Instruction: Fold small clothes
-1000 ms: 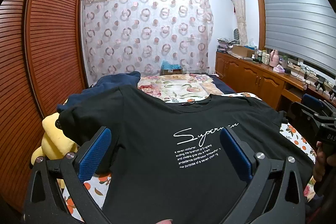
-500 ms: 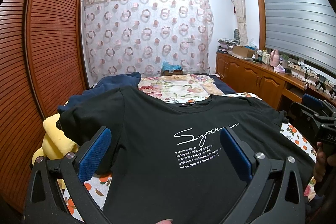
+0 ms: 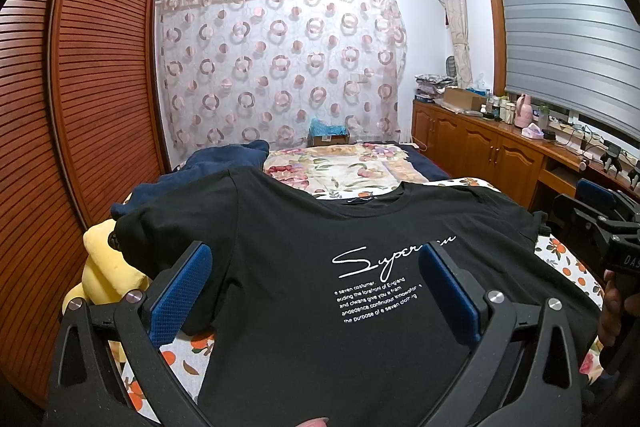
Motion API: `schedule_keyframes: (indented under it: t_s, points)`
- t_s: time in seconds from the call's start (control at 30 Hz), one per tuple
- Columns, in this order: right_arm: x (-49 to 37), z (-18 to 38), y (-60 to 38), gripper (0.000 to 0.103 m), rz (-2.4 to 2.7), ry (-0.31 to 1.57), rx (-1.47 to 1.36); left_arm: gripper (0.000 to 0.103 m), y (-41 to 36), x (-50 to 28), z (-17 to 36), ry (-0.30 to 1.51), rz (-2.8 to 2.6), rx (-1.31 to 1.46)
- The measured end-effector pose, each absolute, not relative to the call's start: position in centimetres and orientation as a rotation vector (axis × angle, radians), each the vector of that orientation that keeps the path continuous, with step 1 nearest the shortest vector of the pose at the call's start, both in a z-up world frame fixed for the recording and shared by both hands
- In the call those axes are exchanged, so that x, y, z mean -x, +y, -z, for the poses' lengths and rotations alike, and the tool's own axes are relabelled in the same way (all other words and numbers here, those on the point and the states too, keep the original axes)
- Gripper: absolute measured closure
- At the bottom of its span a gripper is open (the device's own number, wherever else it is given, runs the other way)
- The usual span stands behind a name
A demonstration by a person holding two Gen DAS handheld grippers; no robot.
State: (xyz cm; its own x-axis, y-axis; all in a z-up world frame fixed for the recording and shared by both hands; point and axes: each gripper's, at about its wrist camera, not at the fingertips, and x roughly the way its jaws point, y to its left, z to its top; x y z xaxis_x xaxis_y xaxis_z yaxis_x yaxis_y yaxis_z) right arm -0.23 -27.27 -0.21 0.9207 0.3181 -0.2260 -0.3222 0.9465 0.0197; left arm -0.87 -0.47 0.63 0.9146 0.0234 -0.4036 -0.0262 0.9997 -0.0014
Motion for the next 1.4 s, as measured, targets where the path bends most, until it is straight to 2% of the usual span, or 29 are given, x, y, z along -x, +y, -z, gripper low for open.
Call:
schedule_keyframes:
  t_s: [1.4]
  points:
    - [-0.42, 0.93, -26.81, 0.0, -0.369, 0.273, 0.017, 0.0, 0.19, 0.15, -0.59, 0.448, -0.029, 0.014]
